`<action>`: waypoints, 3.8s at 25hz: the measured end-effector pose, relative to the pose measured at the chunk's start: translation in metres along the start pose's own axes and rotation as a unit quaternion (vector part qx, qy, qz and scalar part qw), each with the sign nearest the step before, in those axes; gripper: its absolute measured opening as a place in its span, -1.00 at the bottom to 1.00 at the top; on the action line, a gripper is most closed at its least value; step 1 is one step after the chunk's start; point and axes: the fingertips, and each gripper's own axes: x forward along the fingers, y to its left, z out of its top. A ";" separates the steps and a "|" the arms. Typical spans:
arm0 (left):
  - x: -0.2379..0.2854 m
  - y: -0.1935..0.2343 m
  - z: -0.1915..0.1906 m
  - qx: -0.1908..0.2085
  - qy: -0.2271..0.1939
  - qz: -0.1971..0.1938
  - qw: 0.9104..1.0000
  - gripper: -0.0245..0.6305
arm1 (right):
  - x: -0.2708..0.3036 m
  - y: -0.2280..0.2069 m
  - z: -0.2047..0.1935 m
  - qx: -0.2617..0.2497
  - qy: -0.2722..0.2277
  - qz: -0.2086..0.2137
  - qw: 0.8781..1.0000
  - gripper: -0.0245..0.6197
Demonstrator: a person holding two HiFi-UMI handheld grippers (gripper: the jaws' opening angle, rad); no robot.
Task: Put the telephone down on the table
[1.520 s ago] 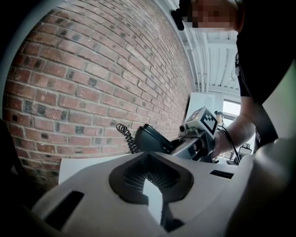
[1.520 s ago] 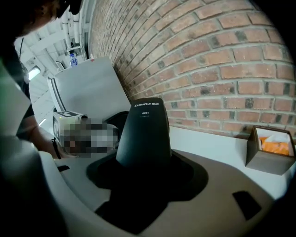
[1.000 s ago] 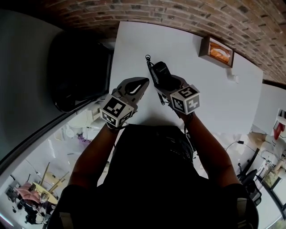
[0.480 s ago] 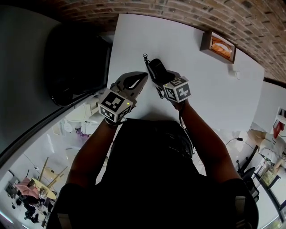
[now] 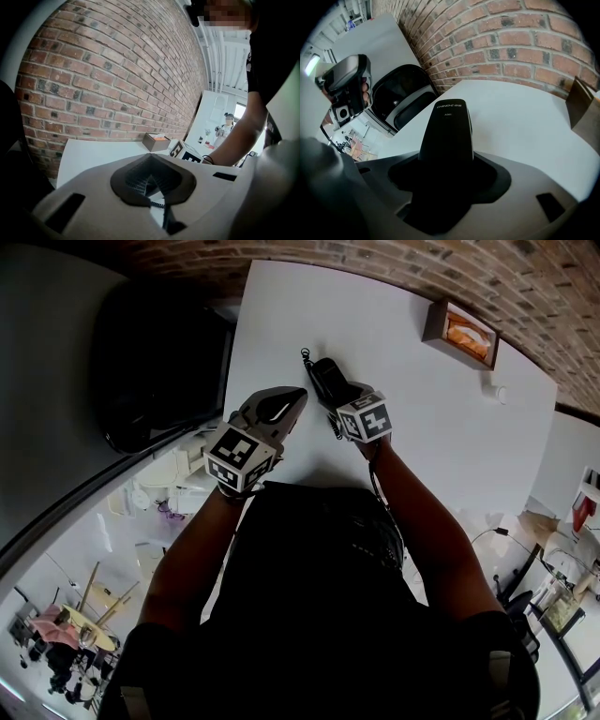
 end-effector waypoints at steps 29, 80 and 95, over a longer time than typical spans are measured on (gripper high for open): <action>-0.013 -0.010 -0.008 -0.009 0.003 0.010 1.000 -0.90 | 0.009 -0.004 -0.015 -0.052 0.007 -0.007 0.999 -0.06; -0.115 -0.138 0.095 0.083 -0.108 -0.076 0.988 -0.90 | -0.284 0.116 0.044 -0.059 -0.285 -0.046 0.956 -0.84; -0.073 -0.285 0.064 0.068 -0.125 -0.015 0.990 -0.90 | -0.362 0.101 -0.053 -0.119 -0.281 0.022 0.952 -0.88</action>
